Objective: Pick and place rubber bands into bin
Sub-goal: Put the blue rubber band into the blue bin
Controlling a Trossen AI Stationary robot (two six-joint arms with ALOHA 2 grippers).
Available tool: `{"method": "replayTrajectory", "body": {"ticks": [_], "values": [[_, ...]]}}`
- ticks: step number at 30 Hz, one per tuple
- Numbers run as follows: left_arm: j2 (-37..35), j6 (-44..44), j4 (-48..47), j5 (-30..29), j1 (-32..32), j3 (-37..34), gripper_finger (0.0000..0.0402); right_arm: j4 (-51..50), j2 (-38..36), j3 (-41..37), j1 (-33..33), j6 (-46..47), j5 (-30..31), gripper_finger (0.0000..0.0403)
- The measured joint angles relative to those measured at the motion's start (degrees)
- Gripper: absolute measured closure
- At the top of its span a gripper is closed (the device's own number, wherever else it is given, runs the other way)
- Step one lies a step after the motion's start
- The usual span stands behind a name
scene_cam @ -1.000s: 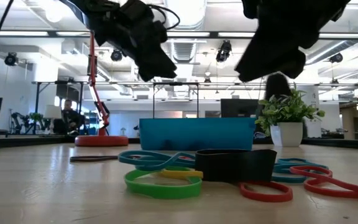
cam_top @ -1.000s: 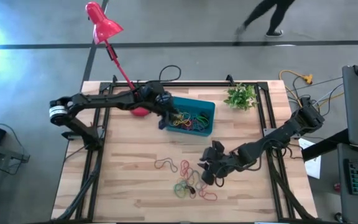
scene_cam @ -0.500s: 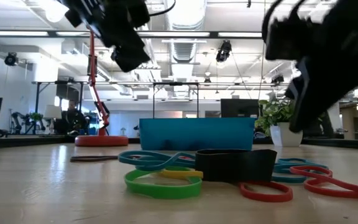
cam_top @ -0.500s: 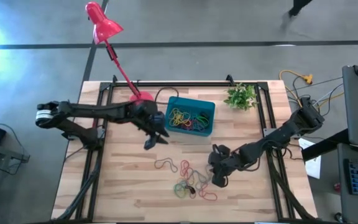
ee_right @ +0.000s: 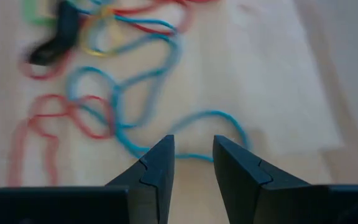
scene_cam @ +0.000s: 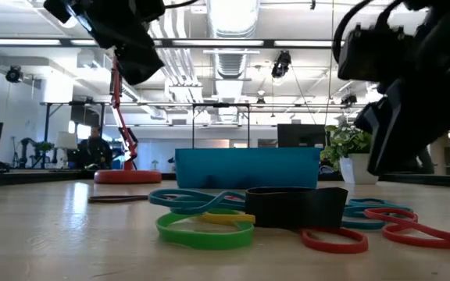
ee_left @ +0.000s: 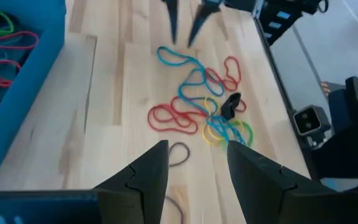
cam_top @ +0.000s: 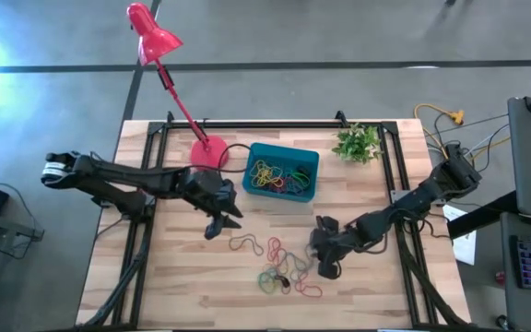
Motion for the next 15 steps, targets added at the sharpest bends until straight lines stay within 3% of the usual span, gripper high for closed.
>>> {"method": "replayTrajectory", "body": {"ticks": [6,15], "values": [[-0.47,-2.23,1.19,-0.48,-0.16,-2.08,0.0252,3.34,0.68,0.31,0.13,-2.47,-1.53,0.0303],[-0.47,-2.10,2.56,-0.79,-0.27,-2.04,0.0252,9.06,6.70,0.44,0.79,1.62,-3.77,0.0303]]}}
